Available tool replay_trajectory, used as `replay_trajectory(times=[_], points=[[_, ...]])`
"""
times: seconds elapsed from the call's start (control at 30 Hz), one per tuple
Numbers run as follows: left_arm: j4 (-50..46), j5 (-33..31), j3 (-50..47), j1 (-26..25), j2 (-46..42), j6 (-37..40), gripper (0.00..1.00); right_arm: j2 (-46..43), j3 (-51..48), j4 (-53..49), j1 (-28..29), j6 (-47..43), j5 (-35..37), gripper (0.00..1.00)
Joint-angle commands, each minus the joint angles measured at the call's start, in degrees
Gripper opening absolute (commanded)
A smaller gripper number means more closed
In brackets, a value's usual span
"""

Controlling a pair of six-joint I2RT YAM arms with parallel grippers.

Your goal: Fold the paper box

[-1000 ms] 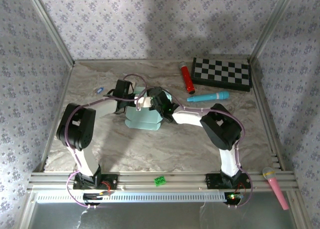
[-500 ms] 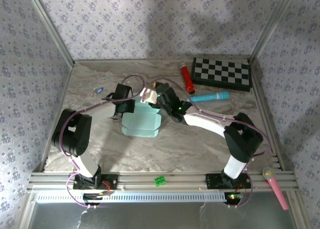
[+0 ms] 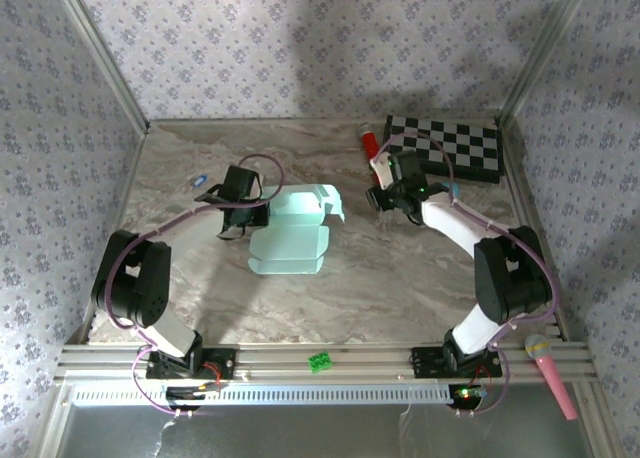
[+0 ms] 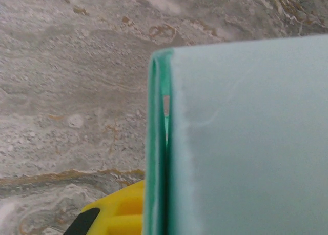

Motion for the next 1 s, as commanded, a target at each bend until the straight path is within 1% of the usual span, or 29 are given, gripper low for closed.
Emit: replay_trajectory(times=[0.0, 0.1, 0.27, 0.4, 0.73, 0.97], points=[[-3.8, 3.2, 3.3, -0.3, -1.1, -1.6, 0.00, -3.4, -3.5, 3.8, -0.9, 2.7, -13.0, 0.53], [-4.5, 3.7, 3.9, -0.5, -1.0, -1.6, 0.00, -4.1, -5.6, 7.9, -0.9, 2.5, -17.0, 0.53], [-5.5, 3.8, 4.7, -0.5, -0.3, -1.7, 0.00, -3.5, -5.9, 10.2, -0.5, 2.8, -24.0, 0.50], [-5.7, 3.8, 4.8, -0.5, 0.0, -1.6, 0.00, -3.3, -5.8, 11.5, 0.0, 2.5, -25.6, 0.50], [-6.1, 4.0, 5.1, -0.6, 0.2, -1.6, 0.00, -1.1, -2.8, 10.2, 1.8, 1.9, -32.9, 0.48], [-6.1, 4.0, 5.4, -0.7, 0.5, -1.8, 0.00, 0.8, -1.5, 9.7, 3.2, 1.8, -34.6, 0.48]])
